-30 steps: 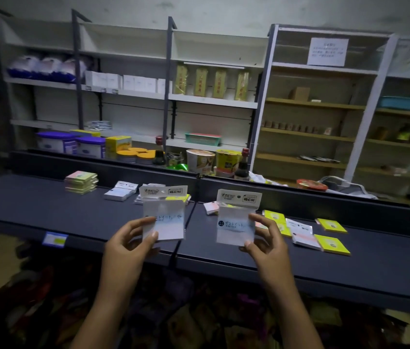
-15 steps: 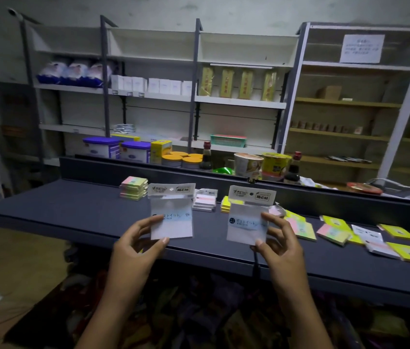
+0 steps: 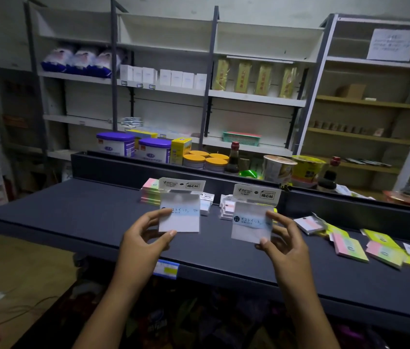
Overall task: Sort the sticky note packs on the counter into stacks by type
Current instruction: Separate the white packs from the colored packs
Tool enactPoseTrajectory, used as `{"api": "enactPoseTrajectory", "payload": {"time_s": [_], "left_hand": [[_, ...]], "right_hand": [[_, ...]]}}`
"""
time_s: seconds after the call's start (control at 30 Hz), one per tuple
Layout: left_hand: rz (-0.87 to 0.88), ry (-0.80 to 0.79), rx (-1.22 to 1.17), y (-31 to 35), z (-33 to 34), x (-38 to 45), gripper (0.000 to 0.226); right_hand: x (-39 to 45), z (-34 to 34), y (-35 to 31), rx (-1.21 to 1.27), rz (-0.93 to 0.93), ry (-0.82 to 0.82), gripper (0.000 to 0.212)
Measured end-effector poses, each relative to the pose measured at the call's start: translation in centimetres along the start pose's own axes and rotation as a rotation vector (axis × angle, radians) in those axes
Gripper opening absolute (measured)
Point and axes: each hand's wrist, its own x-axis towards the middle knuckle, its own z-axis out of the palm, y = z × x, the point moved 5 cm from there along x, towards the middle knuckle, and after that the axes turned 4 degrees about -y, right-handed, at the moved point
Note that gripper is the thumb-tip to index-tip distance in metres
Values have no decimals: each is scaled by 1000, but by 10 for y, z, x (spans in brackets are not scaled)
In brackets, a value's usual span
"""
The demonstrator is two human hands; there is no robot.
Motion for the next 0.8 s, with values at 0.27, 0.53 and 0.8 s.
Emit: {"api": "enactPoseTrajectory", "payload": {"time_s": [0.27, 0.53, 0.8], "left_hand": [[23, -50, 44, -45, 17, 99, 38], [22, -137, 170, -97, 45, 185, 37], [-34, -184, 374, -138, 60, 233, 37]], "right_hand": [[78, 25, 39, 25, 3, -9, 56], [162, 35, 76, 62, 2, 15, 55], [221, 39, 87, 77, -37, 38, 55]]}}
